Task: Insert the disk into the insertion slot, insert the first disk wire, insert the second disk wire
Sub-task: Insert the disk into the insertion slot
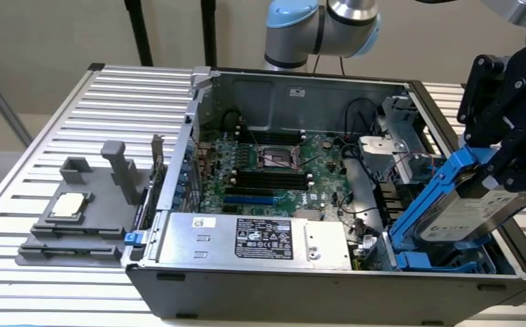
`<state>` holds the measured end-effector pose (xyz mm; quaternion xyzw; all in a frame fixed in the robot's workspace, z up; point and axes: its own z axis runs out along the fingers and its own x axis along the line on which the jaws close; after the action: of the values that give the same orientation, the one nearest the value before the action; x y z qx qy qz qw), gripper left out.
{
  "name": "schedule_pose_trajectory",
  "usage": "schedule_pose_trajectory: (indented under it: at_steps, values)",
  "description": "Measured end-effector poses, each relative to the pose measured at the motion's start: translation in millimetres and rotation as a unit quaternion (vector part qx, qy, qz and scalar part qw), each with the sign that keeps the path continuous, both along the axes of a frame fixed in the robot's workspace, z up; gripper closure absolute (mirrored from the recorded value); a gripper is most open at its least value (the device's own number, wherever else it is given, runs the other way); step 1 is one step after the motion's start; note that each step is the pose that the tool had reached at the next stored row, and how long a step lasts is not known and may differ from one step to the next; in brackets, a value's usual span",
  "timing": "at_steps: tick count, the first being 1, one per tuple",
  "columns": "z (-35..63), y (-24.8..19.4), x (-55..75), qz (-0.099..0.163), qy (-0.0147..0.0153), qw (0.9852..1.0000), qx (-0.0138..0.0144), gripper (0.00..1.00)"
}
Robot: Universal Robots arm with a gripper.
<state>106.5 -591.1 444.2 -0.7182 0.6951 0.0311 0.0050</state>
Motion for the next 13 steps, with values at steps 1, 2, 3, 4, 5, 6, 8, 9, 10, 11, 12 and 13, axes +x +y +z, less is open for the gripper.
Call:
schedule_pose_trajectory:
  at_steps: [1,2,3,4,5,6,8,9,10,11,12,13]
  values:
    - [-0.3,0.0,0.0,0.000,0.0000,1.0000,0.0000,0.68]
    - [-0.7,0.0,0.0,0.000,0.0000,1.0000,-0.0002,0.68]
    - [-1.3,-0.1,0.0,0.000,0.0000,1.0000,-0.0002,0.68]
    - [-2.2,-0.1,0.0,0.000,0.0000,1.0000,0.0001,0.68]
    - [-2.8,-0.1,0.0,0.000,0.0000,1.0000,0.0000,0.68]
    - [-3.3,-0.1,0.0,0.000,0.0000,1.0000,-0.0001,0.68]
    - [-4.0,-0.1,0.0,0.000,0.0000,1.0000,0.0001,0.68]
    - [-4.0,-0.2,0.0,0.000,0.0000,1.0000,0.0000,0.68]
    - [-3.8,-0.2,0.0,0.000,0.0000,1.0000,0.0001,0.68]
    - [-3.0,-0.2,0.0,0.000,0.0000,1.0000,0.0003,0.68]
    - [-1.0,-0.3,0.0,0.000,0.0000,1.0000,0.0004,0.68]
    - [1.8,-0.4,0.1,0.000,0.0000,1.0000,0.0002,0.68]
